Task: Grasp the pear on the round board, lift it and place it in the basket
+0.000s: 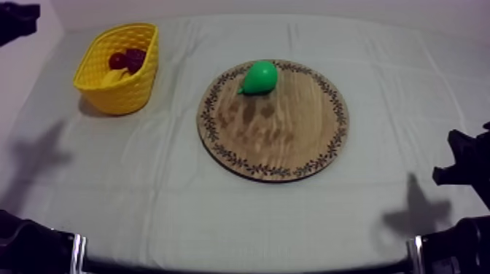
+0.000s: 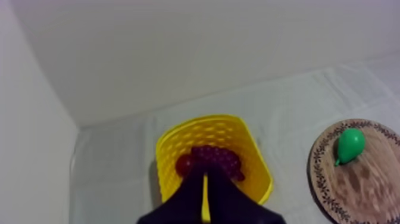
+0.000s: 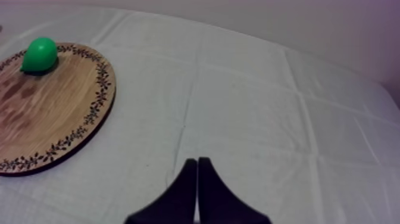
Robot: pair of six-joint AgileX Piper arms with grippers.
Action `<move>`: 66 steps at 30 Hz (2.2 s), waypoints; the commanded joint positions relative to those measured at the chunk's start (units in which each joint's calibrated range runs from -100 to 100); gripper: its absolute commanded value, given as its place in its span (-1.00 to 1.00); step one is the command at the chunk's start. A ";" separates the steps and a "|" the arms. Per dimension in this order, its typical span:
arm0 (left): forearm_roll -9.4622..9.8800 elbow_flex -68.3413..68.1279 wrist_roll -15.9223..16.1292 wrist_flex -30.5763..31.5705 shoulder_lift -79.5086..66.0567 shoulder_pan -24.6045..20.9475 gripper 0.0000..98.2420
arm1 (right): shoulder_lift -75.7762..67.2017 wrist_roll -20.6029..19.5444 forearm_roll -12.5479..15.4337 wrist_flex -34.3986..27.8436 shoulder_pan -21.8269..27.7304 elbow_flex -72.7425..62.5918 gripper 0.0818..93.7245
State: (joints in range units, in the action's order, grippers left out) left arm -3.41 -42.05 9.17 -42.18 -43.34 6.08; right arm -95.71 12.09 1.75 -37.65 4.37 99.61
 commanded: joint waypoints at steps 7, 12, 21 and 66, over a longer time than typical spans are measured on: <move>-0.64 26.02 6.01 -7.29 20.25 4.45 -1.00 | -0.05 0.00 -0.02 -0.01 0.00 0.05 -0.99; -0.48 35.86 8.82 -8.28 28.74 7.06 -1.00 | -0.05 0.00 -0.02 -0.01 0.00 0.05 -0.99; 4.49 54.13 6.23 -16.60 43.03 13.65 -1.00 | -0.05 0.00 -0.02 -0.01 0.00 0.05 -0.99; 11.08 82.95 4.01 -39.77 78.88 23.45 0.79 | -0.05 0.00 -0.02 -0.01 0.00 0.05 -0.99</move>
State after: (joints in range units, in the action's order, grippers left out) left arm 7.64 41.00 12.82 -81.51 35.47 29.50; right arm -95.71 12.09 1.75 -37.65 4.37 99.61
